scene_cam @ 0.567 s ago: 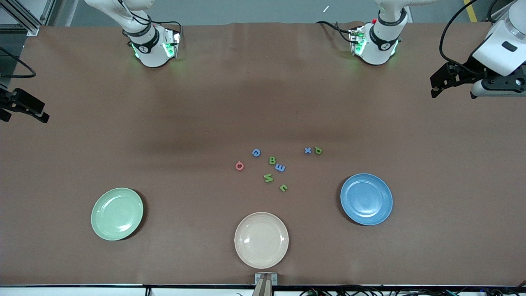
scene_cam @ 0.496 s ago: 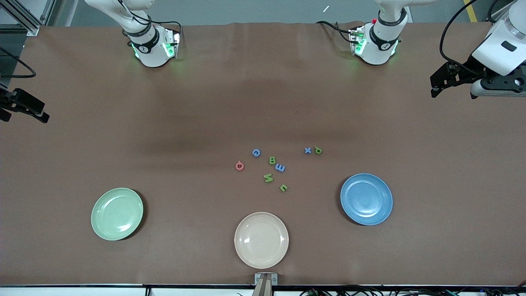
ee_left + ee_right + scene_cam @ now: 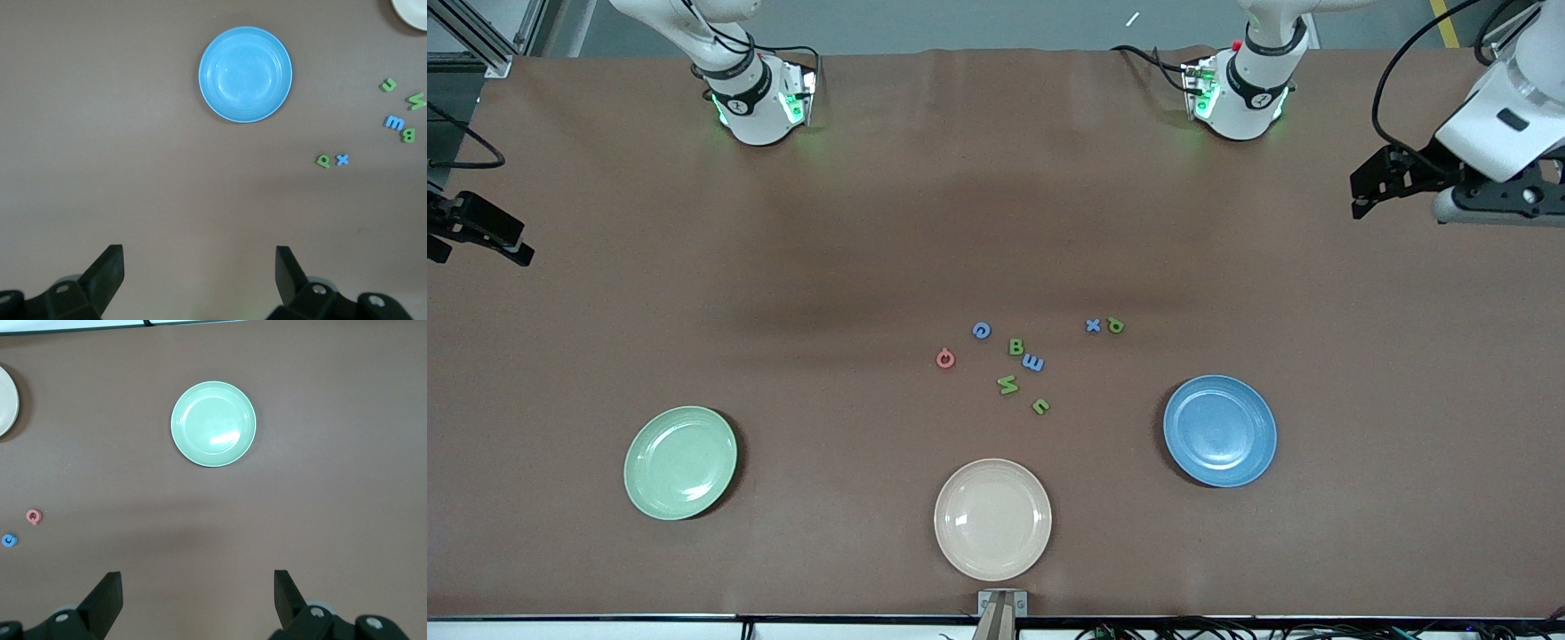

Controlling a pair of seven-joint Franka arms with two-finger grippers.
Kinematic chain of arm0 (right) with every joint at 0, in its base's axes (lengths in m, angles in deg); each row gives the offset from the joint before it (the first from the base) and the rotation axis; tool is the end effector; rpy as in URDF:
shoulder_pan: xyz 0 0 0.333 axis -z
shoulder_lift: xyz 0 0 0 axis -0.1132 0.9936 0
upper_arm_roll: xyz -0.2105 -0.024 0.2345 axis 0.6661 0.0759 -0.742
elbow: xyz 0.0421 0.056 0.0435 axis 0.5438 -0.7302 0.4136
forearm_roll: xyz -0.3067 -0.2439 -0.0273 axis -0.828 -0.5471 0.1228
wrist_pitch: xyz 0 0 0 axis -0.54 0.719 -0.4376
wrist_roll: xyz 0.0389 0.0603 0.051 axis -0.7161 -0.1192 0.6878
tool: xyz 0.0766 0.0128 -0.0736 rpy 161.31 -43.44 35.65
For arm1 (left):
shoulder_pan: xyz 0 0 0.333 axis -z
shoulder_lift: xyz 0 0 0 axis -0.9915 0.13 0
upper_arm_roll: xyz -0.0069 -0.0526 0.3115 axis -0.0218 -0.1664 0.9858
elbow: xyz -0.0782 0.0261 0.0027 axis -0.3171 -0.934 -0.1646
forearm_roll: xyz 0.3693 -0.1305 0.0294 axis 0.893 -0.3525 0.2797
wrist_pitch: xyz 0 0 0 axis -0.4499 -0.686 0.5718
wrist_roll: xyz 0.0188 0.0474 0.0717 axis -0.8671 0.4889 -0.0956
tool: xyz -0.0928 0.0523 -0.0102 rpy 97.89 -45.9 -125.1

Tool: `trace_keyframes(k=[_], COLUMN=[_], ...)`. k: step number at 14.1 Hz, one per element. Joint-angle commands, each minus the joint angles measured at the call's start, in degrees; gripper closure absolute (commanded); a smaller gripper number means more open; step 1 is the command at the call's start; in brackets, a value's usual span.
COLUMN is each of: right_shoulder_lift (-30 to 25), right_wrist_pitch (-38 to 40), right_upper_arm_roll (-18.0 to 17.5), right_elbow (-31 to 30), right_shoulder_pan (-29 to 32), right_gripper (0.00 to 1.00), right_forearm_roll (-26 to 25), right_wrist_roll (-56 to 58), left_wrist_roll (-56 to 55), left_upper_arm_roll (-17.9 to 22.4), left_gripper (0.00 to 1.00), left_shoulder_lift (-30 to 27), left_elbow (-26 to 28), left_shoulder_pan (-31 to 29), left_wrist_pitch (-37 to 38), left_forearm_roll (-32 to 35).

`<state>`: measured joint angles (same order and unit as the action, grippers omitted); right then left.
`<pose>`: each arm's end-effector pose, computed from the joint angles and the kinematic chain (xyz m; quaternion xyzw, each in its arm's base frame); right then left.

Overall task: Sort upper and lower case letters into plates
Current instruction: 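Move both grippers from rest toward the foam letters, then grasp the green b with the left gripper while the right gripper grasps Q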

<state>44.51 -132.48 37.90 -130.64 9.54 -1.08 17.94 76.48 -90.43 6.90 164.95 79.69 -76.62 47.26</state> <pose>0.5685 -0.0275 0.6527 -0.9989 0.0286 -0.0368 0.0032 0.5325 -0.0828 0.6229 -0.9984 0.0549 0.0052 0.0127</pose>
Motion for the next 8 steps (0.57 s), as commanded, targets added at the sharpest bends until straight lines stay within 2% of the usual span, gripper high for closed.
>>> trace_keyframes(k=[1,4,6,8], right_shoulder_lift=[2.94,7.25,9.62,13.22], right_wrist_pitch=[-0.18,-0.45,-1.58,-5.53], right_upper_arm_roll=[0.01,0.01,0.01,-0.08], right_elbow=[0.32,0.4,0.4,0.23], right_shoulder_pan=[-1.8,-4.44,-6.37,-7.95], right_gripper=[0.0,0.0,0.0,0.0], right_forearm_roll=[0.33,0.25,0.6,1.04], right_wrist_roll=[-0.18,-0.8,-0.8,-0.36], left_wrist_roll=[-4.42,-16.46,-23.05,-28.16], left_upper_arm_roll=[-1.36,-1.81,-1.98,-1.98], left_gripper=[0.0,0.0,0.0,0.0], left_shoulder_lift=[6.69,11.01,12.16,11.9], left_elbow=[-2.34,1.51,7.38,15.99], left_shoulder_pan=[1.95,6.77,7.93,9.77], left_wrist_pitch=[-0.3,-6.78,-15.38,-27.85], left_forearm_roll=[-0.57,0.05,0.05,0.05])
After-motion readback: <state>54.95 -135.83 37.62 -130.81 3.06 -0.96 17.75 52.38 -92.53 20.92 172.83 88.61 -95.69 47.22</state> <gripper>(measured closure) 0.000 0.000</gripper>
